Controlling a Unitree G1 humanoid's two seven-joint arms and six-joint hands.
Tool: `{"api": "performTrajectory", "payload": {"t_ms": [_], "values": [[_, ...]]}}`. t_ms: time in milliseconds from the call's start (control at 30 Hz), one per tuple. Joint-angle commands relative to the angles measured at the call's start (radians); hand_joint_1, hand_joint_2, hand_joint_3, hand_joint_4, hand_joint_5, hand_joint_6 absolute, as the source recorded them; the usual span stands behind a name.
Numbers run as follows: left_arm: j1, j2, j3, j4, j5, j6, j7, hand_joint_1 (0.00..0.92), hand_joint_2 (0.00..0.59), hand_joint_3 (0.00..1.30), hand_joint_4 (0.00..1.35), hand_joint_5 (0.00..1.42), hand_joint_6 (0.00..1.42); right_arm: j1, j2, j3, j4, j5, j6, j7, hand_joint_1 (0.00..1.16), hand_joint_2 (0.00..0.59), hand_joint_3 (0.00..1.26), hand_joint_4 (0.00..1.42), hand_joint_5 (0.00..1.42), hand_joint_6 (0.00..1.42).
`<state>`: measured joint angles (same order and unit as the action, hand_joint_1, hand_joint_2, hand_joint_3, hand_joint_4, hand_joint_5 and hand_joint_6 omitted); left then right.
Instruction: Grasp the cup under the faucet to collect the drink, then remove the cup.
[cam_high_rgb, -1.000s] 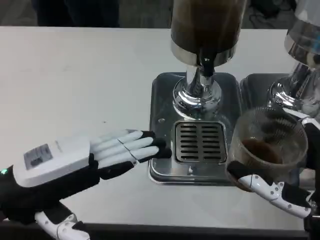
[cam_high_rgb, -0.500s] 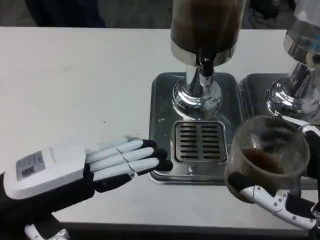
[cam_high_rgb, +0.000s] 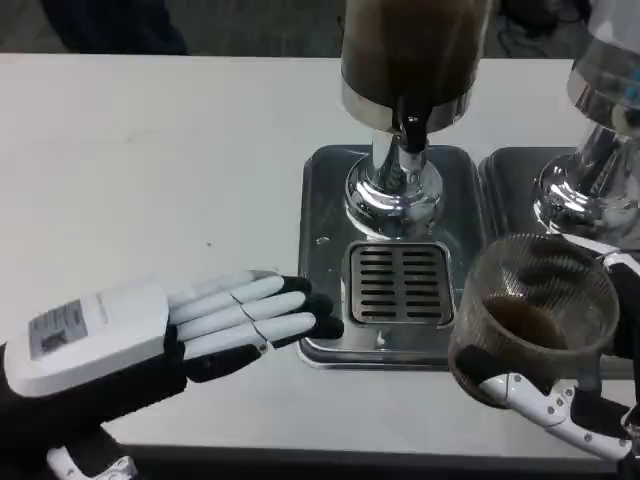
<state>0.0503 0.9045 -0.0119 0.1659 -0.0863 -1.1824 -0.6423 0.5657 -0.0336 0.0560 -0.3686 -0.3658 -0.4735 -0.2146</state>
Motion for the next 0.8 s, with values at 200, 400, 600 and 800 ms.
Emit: {"api": "performTrajectory", "payload": {"t_ms": [200, 400, 600, 800], "values": [[0.014, 0.037, 0.008, -0.012, -0.008, -0.006, -0.006, 0.0, 0.031, 0.07, 0.0, 0.0, 0.02, -0.004, 0.009, -0.003, -0.042, 0.018, -0.026, 0.003, 0.96, 0.084, 0.81, 1.03, 1.22, 1.42], [0.013, 0.038, 0.011, -0.013, -0.004, -0.004, -0.007, 0.0, 0.031, 0.07, 0.0, 0.0, 0.02, -0.009, 0.009, -0.005, -0.038, 0.021, -0.027, 0.006, 0.96, 0.084, 0.81, 1.03, 1.23, 1.42], [0.018, 0.041, 0.012, -0.014, -0.008, -0.003, -0.007, 0.0, 0.031, 0.07, 0.0, 0.0, 0.02, -0.015, 0.009, -0.003, -0.034, 0.022, -0.029, 0.009, 0.96, 0.084, 0.81, 1.03, 1.24, 1.42], [0.019, 0.04, 0.012, -0.012, -0.005, -0.002, -0.007, 0.0, 0.031, 0.07, 0.0, 0.0, 0.02, -0.021, 0.008, -0.005, -0.03, 0.025, -0.027, 0.013, 0.96, 0.084, 0.81, 1.04, 1.24, 1.42]]}}
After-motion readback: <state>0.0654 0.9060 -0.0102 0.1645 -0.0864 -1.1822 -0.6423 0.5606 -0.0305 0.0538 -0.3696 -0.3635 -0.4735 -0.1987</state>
